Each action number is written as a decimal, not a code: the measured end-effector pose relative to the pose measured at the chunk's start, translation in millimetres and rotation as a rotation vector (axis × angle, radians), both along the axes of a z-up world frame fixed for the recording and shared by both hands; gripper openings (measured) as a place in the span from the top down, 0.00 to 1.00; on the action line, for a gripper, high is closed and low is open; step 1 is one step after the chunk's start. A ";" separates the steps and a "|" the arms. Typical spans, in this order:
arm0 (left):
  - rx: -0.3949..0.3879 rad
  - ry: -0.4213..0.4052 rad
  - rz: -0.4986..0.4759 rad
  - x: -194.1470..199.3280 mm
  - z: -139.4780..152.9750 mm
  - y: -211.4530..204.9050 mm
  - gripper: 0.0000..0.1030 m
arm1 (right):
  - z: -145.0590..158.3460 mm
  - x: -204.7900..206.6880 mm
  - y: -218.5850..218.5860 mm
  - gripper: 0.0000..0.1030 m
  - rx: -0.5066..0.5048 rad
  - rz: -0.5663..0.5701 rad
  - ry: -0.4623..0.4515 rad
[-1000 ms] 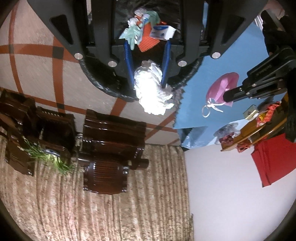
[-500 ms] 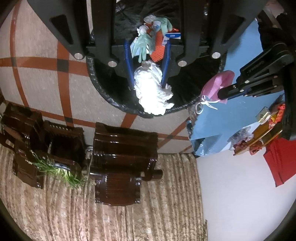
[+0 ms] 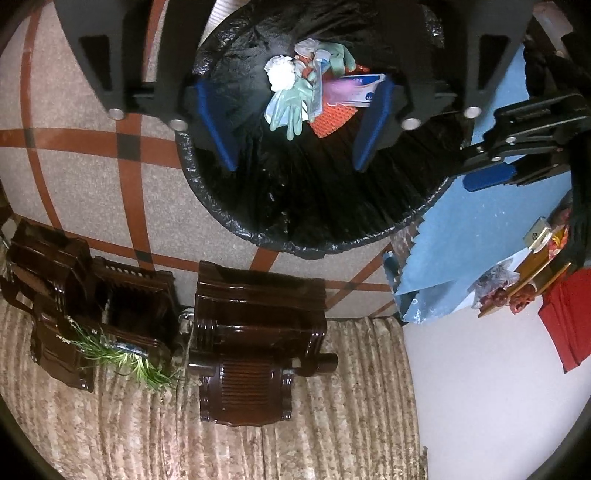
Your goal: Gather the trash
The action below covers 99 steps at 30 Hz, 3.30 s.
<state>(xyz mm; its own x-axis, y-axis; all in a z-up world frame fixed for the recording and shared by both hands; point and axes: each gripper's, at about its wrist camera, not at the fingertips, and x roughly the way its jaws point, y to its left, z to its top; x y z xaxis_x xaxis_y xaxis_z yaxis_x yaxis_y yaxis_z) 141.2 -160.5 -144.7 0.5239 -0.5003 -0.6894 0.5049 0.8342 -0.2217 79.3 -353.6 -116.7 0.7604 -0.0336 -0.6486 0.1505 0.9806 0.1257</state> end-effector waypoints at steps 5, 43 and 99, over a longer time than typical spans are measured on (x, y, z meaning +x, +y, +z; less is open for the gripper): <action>0.018 -0.063 0.047 -7.2 20.1 15.0 0.15 | 9.3 -3.2 6.1 0.06 -0.003 0.004 -0.027; 0.027 -0.263 0.246 -101.8 140.1 89.4 0.07 | 107.1 -53.6 82.6 0.06 0.009 0.173 -0.148; 0.025 -0.266 0.262 -107.6 141.4 96.1 0.07 | 106.4 -47.1 99.8 0.06 -0.003 0.196 -0.134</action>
